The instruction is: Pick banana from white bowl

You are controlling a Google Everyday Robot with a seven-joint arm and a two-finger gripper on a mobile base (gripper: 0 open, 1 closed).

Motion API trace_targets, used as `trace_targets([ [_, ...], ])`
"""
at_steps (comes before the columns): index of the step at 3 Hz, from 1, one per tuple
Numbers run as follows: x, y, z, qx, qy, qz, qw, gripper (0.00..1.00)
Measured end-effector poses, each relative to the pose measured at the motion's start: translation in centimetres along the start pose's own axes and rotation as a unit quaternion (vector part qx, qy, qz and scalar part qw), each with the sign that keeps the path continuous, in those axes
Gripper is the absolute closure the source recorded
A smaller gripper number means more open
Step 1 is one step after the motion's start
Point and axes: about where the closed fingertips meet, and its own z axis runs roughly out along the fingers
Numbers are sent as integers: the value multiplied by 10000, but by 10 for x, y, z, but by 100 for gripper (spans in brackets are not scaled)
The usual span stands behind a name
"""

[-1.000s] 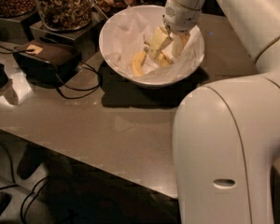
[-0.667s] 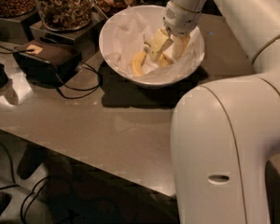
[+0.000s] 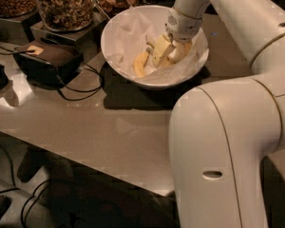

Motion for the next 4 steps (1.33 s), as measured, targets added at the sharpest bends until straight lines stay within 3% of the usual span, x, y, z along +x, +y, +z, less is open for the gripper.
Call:
trace_targets([
  [2,0,-3,8,-47,69,16,10000,41],
  [4,0,-3,8,-47,66,16,10000,83],
])
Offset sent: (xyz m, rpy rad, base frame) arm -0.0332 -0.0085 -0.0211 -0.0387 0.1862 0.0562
